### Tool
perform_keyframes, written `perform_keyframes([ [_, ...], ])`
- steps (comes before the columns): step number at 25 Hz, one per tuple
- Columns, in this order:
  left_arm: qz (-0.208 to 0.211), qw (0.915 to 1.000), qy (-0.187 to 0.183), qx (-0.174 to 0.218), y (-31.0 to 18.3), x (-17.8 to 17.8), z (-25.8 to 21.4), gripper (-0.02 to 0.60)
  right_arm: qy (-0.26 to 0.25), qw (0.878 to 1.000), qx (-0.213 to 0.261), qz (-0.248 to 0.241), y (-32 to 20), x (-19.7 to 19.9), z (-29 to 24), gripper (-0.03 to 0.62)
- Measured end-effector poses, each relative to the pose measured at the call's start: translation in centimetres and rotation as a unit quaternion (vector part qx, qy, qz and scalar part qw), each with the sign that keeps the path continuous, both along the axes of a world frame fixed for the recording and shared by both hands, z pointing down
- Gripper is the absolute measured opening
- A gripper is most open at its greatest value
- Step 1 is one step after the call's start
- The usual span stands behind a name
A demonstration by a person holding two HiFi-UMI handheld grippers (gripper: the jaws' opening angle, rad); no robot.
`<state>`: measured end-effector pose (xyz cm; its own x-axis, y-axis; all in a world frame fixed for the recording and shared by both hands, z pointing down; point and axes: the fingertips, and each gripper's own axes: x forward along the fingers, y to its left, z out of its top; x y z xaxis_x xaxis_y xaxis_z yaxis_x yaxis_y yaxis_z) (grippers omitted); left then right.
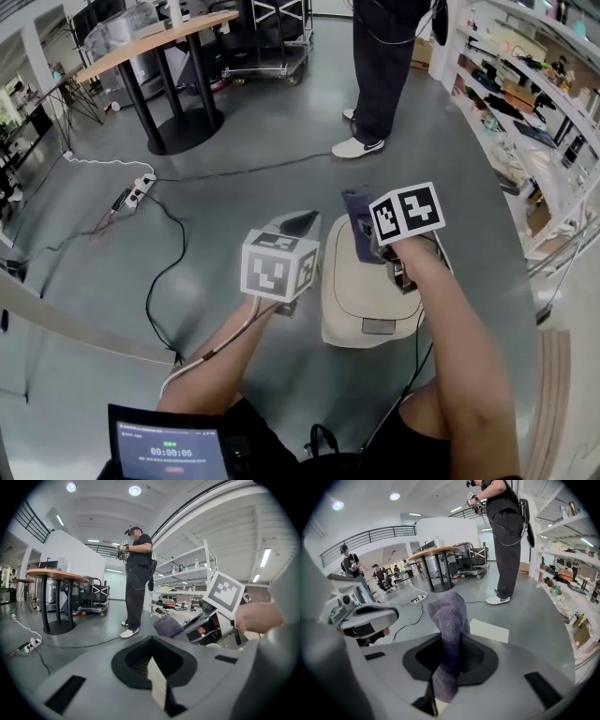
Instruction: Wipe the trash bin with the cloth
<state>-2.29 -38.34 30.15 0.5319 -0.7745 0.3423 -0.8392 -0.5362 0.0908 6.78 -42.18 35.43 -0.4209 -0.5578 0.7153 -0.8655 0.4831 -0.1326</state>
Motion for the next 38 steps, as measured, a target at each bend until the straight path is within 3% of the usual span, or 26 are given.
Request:
perform_keyframes([
  [7, -0.017, 0.9998, 0.004, -0.013, 0.5, -2.3, -0.5, -0.002, -0.015, 0.997, -0.052, -0.055, 2.3, -5.8, 1.6, 0.074],
  [13, -0.015, 0.9996, 0.003, -0.023, 1.4, -2.7, -0.6, -0.003, 0.005, 0.997, -0.057, -0.055, 2.9, -6.0, 2.3, 0.074],
  [24, 0.006, 0.9998, -0.004, -0.017, 2.9, -0.7, -0.9, -0.003, 0.054, 0.997, -0.05, 0.004, 2.4, 1.4, 3.1, 0.074],
  [33, 0.017, 0.9994, -0.004, -0.031, 3.7, 0.9, -0.5, -0.003, 0.065, 0.995, -0.057, 0.055, 3.4, 8.2, 3.4, 0.074],
  [38, 0.025, 0.9991, -0.004, -0.034, 4.2, 1.1, -0.8, -0.003, 0.07, 0.993, -0.057, 0.073, 4.0, 9.9, 3.4, 0.074],
])
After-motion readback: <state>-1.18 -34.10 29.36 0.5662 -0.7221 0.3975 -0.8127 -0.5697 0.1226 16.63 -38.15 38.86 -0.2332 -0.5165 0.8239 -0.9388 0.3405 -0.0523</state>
